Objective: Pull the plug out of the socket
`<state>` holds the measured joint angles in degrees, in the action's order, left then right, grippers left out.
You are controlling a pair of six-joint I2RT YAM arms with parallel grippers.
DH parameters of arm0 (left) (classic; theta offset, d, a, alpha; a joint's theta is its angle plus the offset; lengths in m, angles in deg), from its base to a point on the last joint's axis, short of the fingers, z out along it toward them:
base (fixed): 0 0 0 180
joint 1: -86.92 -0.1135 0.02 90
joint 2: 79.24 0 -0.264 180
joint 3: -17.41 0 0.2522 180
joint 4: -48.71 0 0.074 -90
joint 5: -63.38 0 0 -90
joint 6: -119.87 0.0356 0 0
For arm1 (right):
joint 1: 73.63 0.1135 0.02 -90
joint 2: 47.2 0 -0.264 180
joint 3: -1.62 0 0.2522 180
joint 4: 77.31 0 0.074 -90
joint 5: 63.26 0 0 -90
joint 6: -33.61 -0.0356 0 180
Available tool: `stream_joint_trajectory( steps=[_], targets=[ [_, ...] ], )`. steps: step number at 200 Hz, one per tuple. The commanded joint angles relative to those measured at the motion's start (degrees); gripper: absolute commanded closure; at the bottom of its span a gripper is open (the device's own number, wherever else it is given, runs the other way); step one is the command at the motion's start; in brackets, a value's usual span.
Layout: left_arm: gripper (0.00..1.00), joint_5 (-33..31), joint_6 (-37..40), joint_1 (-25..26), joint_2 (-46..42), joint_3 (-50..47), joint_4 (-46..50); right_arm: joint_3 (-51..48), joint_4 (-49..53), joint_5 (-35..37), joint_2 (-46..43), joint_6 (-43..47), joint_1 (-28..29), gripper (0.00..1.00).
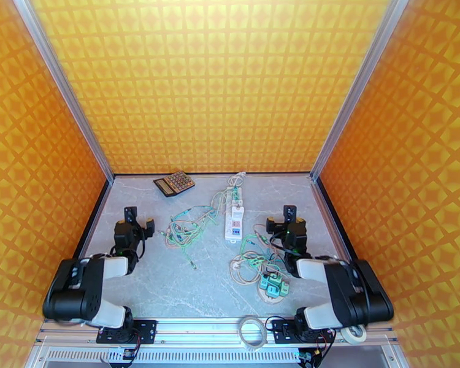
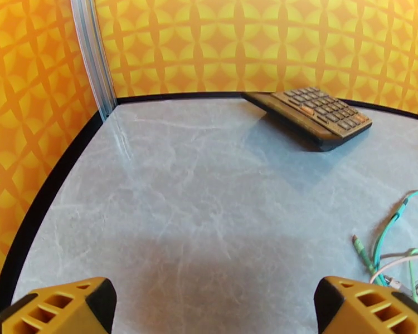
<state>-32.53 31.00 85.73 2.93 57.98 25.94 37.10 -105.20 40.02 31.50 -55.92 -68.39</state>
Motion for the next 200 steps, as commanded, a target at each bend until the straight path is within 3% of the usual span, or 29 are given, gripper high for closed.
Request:
stream_joint_trajectory(
  steps=[1, 13, 38, 71, 99, 148, 177, 200],
  targets=[
    [0.01, -1.2, -3.4, -0.5, -6.8, 9.1, 18.9, 4.3, 14.1, 7.8, -10.1, -7.7, 0.0, 0.01],
    [0.01, -1.3, -7.8, -0.5, -9.3, 13.3, 26.3, 8.4, 25.8, 10.8, -14.6, -14.5, -0.1, 0.02],
    [0.01, -1.0, -21.6, -0.7, -12.7, 21.2, 42.6, 17.4, 47.0, 9.5, -18.9, -25.8, -0.1, 0.01],
    [0.01, 4.6, -26.9, -0.6, -14.1, 25.3, 53.6, 24.8, 64.0, -0.1, -19.6, -32.4, -0.1, 0.02],
    [0.01, 8.2, -28.0, 0.3, -16.4, 24.9, 57.9, 25.5, 74.4, -5.6, -20.5, -36.0, -0.1, 0.01],
    [0.01, 9.8, -27.4, 2.0, -18.2, 21.7, 61.4, 24.8, 94.5, -7.8, -21.8, -42.5, -0.1, 0.02],
    [0.01, 10.0, -25.8, 2.9, -18.1, 19.5, 61.1, 21.1, 98.4, -8.8, -25.6, -44.7, 0.0, 0.01],
    [0.01, 10.0, -26.0, 3.0, -17.5, 19.4, 61.7, 16.9, 99.3, -13.9, -27.6, -49.1, -0.1, 0.02]
  ],
)
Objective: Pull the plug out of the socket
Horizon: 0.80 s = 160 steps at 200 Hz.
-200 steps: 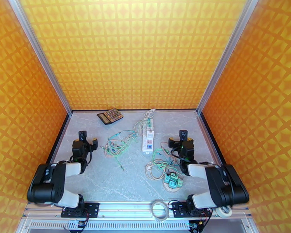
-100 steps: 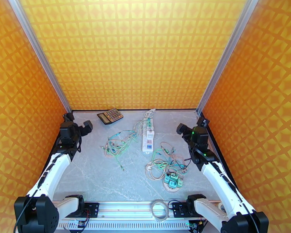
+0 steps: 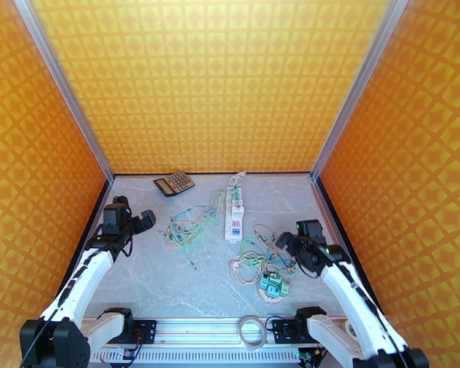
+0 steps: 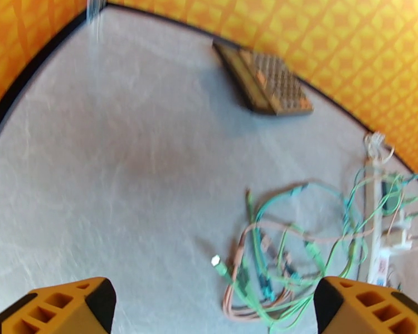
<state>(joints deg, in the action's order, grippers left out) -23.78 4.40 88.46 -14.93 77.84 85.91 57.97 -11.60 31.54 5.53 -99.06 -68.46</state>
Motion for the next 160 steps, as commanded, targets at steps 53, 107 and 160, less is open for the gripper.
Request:
stream_joint_trajectory(
  steps=[53, 107, 160],
  targets=[
    [0.01, 4.1, -0.1, 1.7, 1.8, 0.1, 1.8, -9.0, 4.6, -10.3, -5.4, -14.8, 0.2, 0.02],
    [0.01, 4.6, -0.4, 7.6, -0.4, 0.0, 2.7, -16.0, -5.4, -19.6, -9.8, -27.1, 3.4, 0.01],
    [0.01, 4.5, -1.8, 8.6, -2.3, 0.2, 4.1, -18.0, -23.0, -21.8, -4.5, -38.4, 12.2, 0.01]
  ],
)
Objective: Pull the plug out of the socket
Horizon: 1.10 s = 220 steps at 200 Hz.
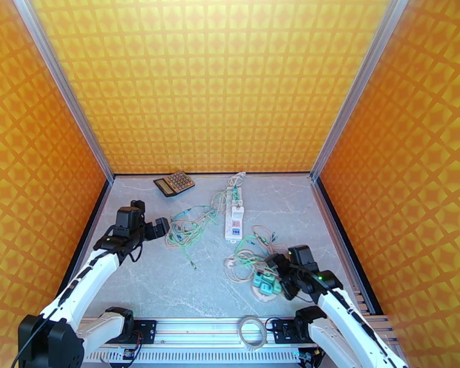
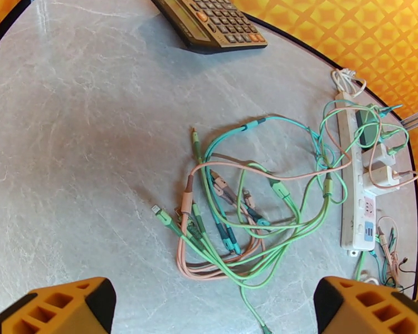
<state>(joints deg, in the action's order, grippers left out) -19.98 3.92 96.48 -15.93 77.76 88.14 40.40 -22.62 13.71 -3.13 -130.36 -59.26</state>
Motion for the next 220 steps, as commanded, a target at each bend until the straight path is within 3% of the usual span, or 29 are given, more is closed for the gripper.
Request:
stream_joint_trajectory(
  steps=[1, 87, 114, 141, 169, 220],
  targets=[
    [0.01, 0.7, -1.4, 0.7, -1.2, 0.4, 2.0, -0.4, -12.4, -4.0, 4.4, -7.3, 3.1, 0.01],
    [0.01, -0.1, -5.1, 3.0, -4.7, 0.7, 6.3, 14.2, -36.6, -1.5, 32.4, -13.8, 20.6, 0.02],
    [0.01, -0.2, -5.0, 4.1, -6.2, 1.3, 8.6, 21.1, -37.9, -2.8, 41.0, -13.2, 24.0, 0.02],
    [0.01, -0.2, -4.9, 6.7, -7.4, 1.7, 10.2, 26.6, -28.8, 0.6, 41.4, -7.9, 24.5, 0.02],
    [0.01, -0.2, -4.8, 10.1, -8.4, 1.0, 10.6, 33.0, -13.5, 5.1, 40.3, 3.0, 24.2, 0.02],
    [0.05, -3.3, -9.4, 15.7, -9.9, -0.7, 10.3, 38.0, 3.8, 10.7, 36.6, 23.3, 24.2, 0.02]
  ],
)
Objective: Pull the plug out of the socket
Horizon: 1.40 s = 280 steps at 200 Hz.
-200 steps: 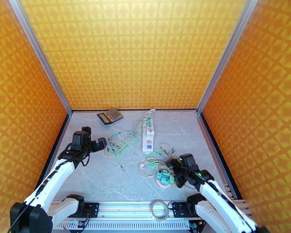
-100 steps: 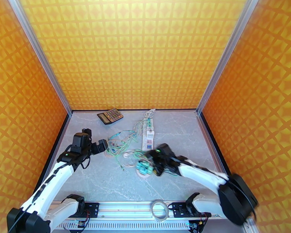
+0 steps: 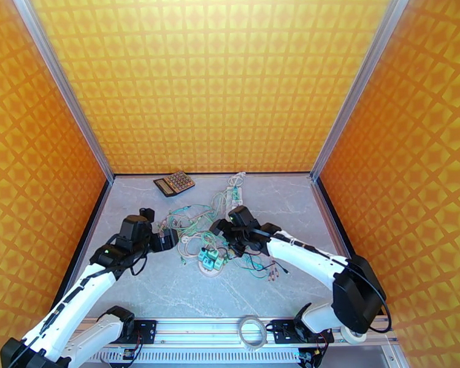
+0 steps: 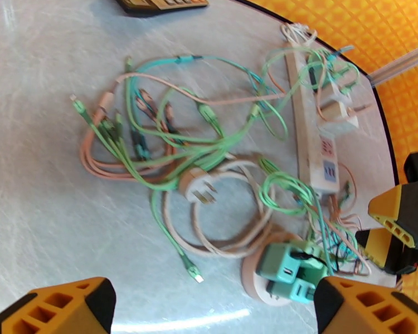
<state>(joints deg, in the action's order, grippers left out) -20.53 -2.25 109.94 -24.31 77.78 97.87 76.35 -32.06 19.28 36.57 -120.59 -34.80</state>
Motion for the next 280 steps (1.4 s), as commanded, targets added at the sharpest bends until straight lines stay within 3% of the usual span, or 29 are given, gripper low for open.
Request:
stream_joint_trajectory(
  steps=[1, 41, 68, 94, 153, 217, 280],
  targets=[
    [0.05, -2.8, -3.4, 2.3, -1.6, -0.8, 0.5, 2.1, 13.6, 5.3, -3.2, 13.8, -0.2, 0.02],
    [0.05, -4.0, -7.9, 4.1, -1.7, -4.8, -1.5, 1.0, 20.0, 7.7, -7.8, 18.4, 1.9, 0.13],
    [0.05, -4.2, -8.4, 5.6, -2.1, -6.8, -3.1, -1.6, 17.5, 7.6, -8.9, 19.9, 6.1, 0.25],
    [0.06, -4.3, -9.2, 6.9, -2.7, -9.4, -5.7, -3.1, 13.6, 8.2, -8.5, 23.2, 9.0, 0.27],
    [0.1, -0.6, -13.2, 10.0, 2.3, -10.4, -10.0, -11.6, -0.8, 5.8, -10.3, 45.1, 10.1, 0.36],
    [0.09, 1.4, -16.1, 10.9, 5.7, -10.8, -13.2, -23.6, -18.5, 1.7, -16.8, 65.8, 10.0, 0.37],
    [0.06, 1.5, -17.8, 11.2, 6.0, -10.9, -13.5, -19.1, -16.5, -2.1, -9.0, 73.1, 10.0, 0.36]
  ],
)
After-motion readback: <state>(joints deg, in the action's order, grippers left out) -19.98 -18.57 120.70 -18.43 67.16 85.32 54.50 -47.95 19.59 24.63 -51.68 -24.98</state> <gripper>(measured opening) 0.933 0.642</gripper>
